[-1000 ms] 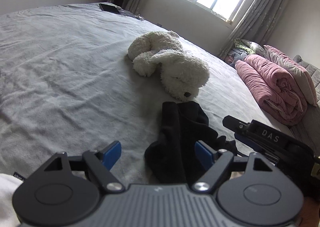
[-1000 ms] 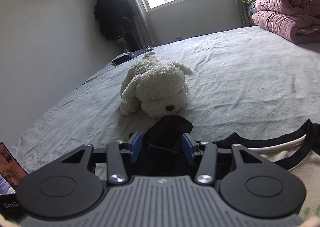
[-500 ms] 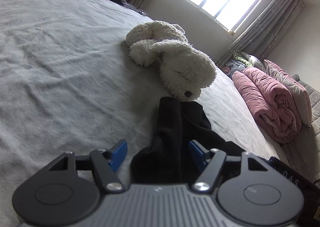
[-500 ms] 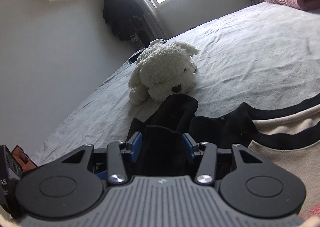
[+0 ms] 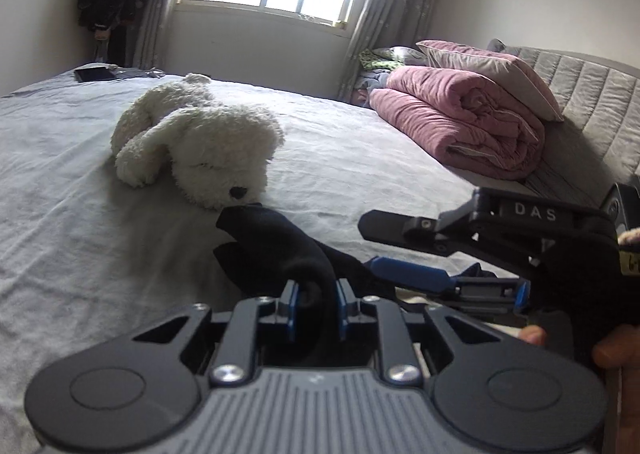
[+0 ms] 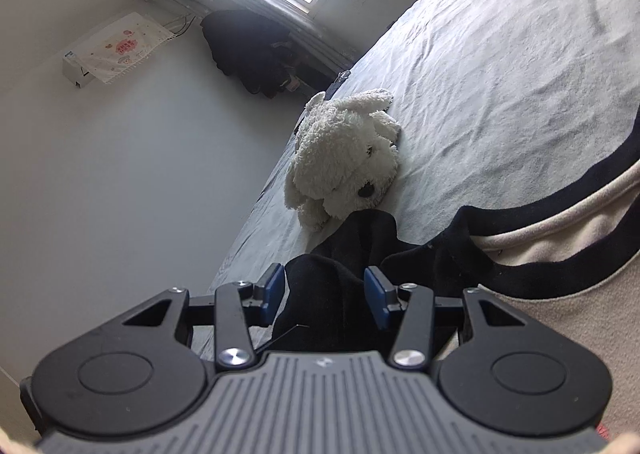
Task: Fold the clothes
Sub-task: 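Lift the black sleeve with both grippers toward the plush dog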
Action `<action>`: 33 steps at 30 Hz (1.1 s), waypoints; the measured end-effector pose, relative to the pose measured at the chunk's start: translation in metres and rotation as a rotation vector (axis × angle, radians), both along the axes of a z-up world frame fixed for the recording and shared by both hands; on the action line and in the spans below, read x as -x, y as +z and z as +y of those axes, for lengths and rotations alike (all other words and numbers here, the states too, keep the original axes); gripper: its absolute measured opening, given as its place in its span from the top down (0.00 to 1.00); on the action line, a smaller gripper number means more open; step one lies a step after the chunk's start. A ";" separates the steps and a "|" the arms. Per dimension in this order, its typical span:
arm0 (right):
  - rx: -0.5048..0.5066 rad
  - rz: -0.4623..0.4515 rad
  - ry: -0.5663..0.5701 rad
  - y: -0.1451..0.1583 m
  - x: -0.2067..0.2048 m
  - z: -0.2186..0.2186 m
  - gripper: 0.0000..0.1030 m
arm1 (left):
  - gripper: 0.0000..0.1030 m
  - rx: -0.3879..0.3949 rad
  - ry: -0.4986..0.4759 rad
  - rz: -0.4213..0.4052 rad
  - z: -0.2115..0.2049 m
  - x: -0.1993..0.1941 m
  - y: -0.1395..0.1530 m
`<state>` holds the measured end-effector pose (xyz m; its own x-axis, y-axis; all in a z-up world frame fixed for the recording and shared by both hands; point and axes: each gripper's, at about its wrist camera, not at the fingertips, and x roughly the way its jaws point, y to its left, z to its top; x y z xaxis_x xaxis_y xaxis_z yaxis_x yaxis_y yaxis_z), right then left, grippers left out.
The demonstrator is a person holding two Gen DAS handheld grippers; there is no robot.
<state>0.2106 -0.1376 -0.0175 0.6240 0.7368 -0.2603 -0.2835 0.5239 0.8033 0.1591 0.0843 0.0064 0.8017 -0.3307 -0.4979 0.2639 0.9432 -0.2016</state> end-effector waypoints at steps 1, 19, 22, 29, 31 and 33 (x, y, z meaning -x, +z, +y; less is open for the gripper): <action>0.000 -0.009 0.004 0.001 0.001 -0.002 0.52 | 0.80 -0.015 -0.038 0.006 -0.005 0.000 -0.001; 0.267 0.096 -0.042 -0.025 -0.008 0.010 0.90 | 0.41 0.183 0.099 0.111 0.040 -0.020 -0.009; 0.269 0.097 -0.040 -0.025 -0.007 0.010 0.90 | 0.41 0.294 0.158 0.136 0.051 -0.031 -0.017; 0.261 0.093 -0.033 -0.022 -0.009 0.011 0.88 | 0.51 0.523 0.305 0.208 0.065 -0.060 -0.038; 0.260 0.084 -0.028 -0.021 -0.008 0.013 0.88 | 0.60 0.576 0.348 0.229 0.068 -0.067 -0.046; 0.252 0.071 -0.020 -0.020 -0.007 0.014 0.87 | 0.72 0.619 0.376 0.239 0.072 -0.070 -0.051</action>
